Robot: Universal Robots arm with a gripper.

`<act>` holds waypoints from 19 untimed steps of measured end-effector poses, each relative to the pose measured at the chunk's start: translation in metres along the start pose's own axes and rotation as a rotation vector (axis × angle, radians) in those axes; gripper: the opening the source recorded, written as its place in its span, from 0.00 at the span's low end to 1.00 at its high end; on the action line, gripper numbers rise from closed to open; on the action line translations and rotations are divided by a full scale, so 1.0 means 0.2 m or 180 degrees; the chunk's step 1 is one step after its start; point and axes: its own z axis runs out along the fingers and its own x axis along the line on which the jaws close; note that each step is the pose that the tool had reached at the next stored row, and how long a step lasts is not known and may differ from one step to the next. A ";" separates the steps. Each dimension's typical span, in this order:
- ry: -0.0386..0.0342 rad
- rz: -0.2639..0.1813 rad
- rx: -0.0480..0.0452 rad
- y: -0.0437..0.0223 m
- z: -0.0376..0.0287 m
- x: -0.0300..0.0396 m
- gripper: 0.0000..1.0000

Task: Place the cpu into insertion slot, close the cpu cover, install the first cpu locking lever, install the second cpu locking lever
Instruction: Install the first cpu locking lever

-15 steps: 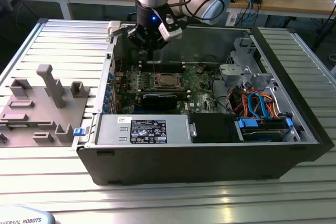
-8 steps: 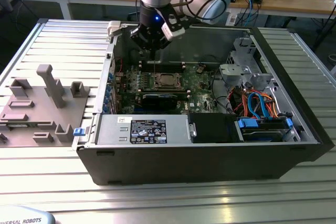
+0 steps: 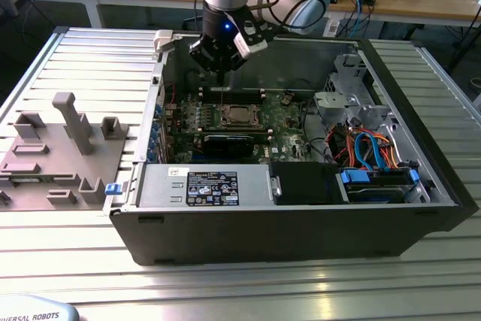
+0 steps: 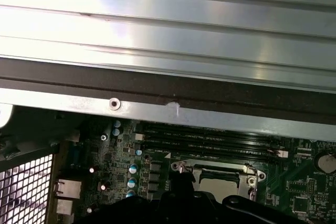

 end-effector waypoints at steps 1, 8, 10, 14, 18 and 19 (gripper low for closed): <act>0.0001 0.0000 -0.0001 -0.001 0.003 -0.009 0.11; 0.0006 0.0000 -0.0001 -0.005 0.018 -0.036 0.11; 0.0006 0.0000 -0.0001 -0.005 0.023 -0.038 0.11; 0.0006 0.0000 -0.0001 -0.006 0.038 -0.047 0.11; 0.0006 0.0000 -0.0001 -0.007 0.053 -0.055 0.11; 0.0006 0.0000 -0.0001 -0.007 0.057 -0.056 0.11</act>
